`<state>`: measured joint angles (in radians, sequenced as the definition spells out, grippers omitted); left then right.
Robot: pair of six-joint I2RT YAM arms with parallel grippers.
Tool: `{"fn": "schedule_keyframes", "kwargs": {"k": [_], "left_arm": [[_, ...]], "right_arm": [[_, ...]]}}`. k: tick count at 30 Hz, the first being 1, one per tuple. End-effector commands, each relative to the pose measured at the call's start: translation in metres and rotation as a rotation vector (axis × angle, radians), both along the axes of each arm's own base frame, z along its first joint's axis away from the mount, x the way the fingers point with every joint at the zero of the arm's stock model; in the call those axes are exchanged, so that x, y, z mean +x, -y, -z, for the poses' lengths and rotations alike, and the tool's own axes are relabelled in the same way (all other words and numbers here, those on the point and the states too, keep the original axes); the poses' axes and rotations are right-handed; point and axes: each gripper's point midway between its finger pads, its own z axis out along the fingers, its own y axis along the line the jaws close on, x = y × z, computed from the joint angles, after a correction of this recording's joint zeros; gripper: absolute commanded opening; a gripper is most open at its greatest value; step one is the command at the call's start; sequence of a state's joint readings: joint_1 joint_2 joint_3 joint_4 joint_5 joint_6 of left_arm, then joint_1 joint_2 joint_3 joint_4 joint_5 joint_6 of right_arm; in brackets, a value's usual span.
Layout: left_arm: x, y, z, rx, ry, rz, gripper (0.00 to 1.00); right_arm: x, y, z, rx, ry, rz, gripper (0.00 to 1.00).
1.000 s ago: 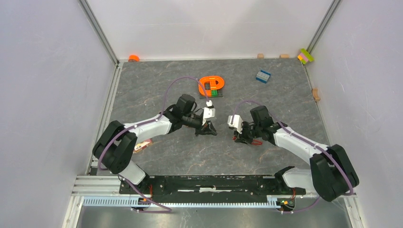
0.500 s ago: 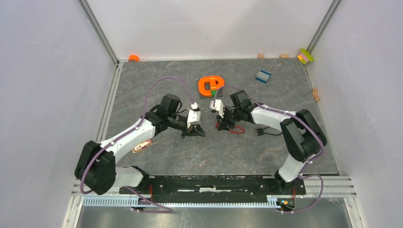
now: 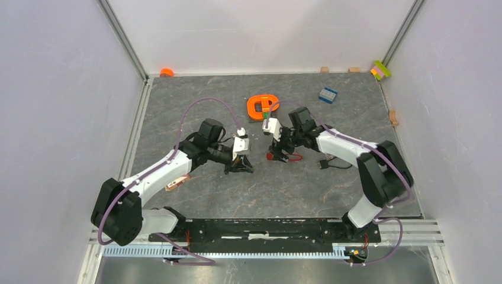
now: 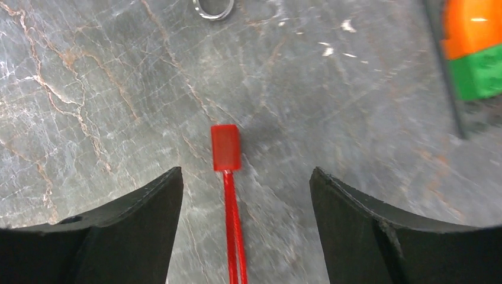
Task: Unlock with the key
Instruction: Place the lock at the center of the board.
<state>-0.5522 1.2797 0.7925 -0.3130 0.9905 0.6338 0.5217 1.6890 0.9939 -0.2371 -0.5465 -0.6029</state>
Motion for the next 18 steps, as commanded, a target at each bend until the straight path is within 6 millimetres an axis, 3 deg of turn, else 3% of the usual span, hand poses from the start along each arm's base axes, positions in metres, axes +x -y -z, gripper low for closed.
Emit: {"fn": "schedule_keyframes", "kwargs": {"k": [1, 4, 10, 18], "left_arm": [[0.003, 0.002, -0.027, -0.024, -0.003, -0.039, 0.02], [0.003, 0.001, -0.031, -0.023, 0.003, -0.057, 0.02], [-0.001, 0.001, -0.041, -0.043, -0.007, -0.058, 0.02], [-0.006, 0.002, -0.045, -0.06, -0.003, -0.036, 0.02]], "right_arm": [[0.015, 0.03, -0.046, 0.011, 0.153, 0.085, 0.83], [0.01, 0.064, -0.048, -0.044, 0.19, 0.141, 0.86], [-0.01, 0.138, -0.033, -0.252, 0.215, 0.227, 0.89], [-0.028, 0.195, -0.006, -0.429, 0.095, 0.255, 0.85]]}}
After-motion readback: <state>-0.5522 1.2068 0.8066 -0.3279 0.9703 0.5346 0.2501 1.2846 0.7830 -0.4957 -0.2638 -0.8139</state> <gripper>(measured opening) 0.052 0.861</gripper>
